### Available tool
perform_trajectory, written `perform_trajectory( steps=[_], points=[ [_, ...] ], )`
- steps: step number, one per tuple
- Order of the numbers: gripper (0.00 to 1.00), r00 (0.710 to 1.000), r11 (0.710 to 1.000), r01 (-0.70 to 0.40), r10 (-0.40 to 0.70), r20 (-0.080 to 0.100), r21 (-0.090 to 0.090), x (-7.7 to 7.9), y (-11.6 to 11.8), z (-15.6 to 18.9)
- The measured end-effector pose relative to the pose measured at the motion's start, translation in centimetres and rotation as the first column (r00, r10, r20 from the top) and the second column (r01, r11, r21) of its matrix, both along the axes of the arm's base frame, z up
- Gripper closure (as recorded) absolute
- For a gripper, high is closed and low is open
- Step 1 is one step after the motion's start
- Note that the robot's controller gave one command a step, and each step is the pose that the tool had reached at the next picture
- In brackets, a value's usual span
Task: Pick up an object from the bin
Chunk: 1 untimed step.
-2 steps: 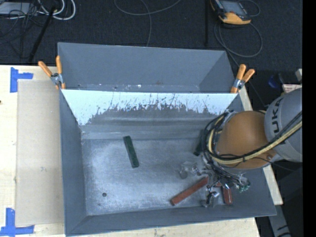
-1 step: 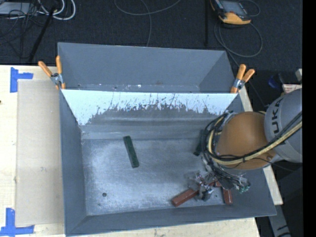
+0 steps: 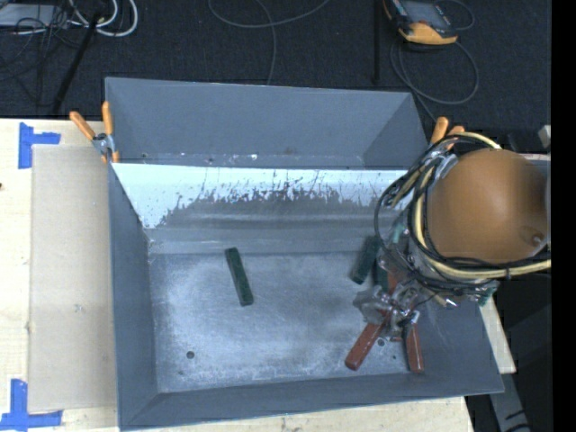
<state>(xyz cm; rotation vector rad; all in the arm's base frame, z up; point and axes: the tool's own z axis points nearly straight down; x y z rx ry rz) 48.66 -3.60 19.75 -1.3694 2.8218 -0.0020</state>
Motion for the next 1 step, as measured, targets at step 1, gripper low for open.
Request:
perform_trajectory(
  steps=[1],
  points=[
    [1.00,0.978,0.978,-0.211,0.211,-0.003,0.000,0.34,-1.55,4.48]
  ],
)
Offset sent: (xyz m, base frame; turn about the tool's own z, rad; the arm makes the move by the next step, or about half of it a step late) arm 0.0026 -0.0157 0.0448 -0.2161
